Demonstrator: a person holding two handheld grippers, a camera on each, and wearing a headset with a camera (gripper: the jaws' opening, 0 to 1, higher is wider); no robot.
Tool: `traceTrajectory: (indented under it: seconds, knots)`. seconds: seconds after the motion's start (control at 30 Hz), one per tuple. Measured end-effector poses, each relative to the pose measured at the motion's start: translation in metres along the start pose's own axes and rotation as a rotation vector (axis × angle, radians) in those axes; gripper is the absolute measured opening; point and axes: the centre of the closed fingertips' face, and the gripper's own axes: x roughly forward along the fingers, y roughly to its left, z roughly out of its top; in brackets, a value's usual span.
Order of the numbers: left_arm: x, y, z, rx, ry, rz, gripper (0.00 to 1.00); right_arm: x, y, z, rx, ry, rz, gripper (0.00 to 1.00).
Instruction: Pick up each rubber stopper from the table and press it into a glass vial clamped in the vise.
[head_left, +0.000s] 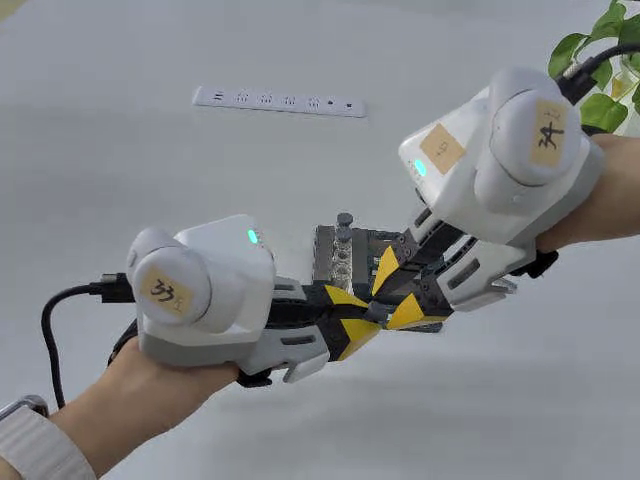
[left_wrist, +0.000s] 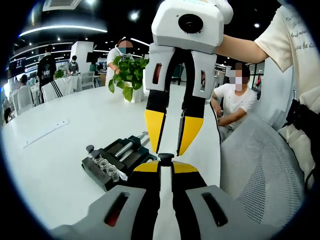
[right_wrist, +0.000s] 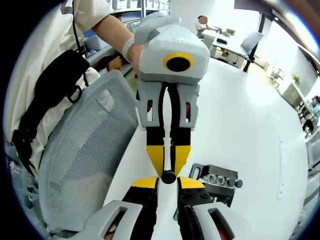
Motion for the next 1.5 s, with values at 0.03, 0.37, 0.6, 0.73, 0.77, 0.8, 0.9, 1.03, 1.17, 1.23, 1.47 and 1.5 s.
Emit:
traceTrajectory:
  seconds: [0.03,0.37,0.6,0.73,0.77,0.8,0.9,1.03,1.17,1.23,1.47,1.5]
  knots:
    - [0.0001,-0.0006,0.0007,0.001,-0.004,-0.002,0.04,-0.0002,-0.0004,0.0005,0.0,0.0,-0.002,0.1]
    - [0.0012,-0.0007,0.0051,-0.002,-0.022,0.003,0.04,-0.0002,0.0006,0.0024,0.0,-0.003,-0.003,0.08]
    - [-0.0015,0.0019,0.0062,-0.027,-0.051,0.013,0.04,-0.0013,-0.0008,0.0066,0.003,-0.03,-0.015,0.07]
    - [-0.0022,0.0016,0.0061,-0.023,-0.053,0.012,0.04,-0.0012,-0.0006,0.0076,0.024,-0.032,-0.005,0.06]
    - [-0.0022,0.0018,0.006,-0.024,-0.054,0.012,0.04,-0.0011,-0.0005,0.0079,0.022,-0.031,-0.005,0.06]
    - [-0.0023,0.0023,0.0057,-0.026,-0.056,0.013,0.04,-0.0009,-0.0008,0.008,0.02,-0.028,-0.006,0.06]
    - [-0.0022,0.0019,0.0053,-0.028,-0.058,0.011,0.04,-0.0007,-0.0001,0.0082,0.028,-0.026,-0.001,0.06]
    - [-0.0019,0.0006,0.0052,-0.03,-0.057,0.01,0.04,-0.0002,0.0004,0.008,0.028,-0.02,0.004,0.06]
    - [-0.0017,0.0011,0.005,-0.024,-0.058,0.013,0.04,0.0003,0.0,0.008,0.03,-0.017,0.005,0.06]
    - [-0.0018,0.0013,0.0049,-0.025,-0.059,0.013,0.04,0.0003,0.0001,0.0084,0.028,-0.018,0.005,0.06]
    - [-0.0021,0.004,0.0059,-0.023,-0.063,0.026,0.05,-0.0005,-0.0032,0.0075,0.03,-0.02,0.003,0.06]
    - [-0.0022,0.0044,0.0061,-0.024,-0.063,0.028,0.06,-0.0008,-0.0035,0.007,0.03,-0.02,0.003,0.06]
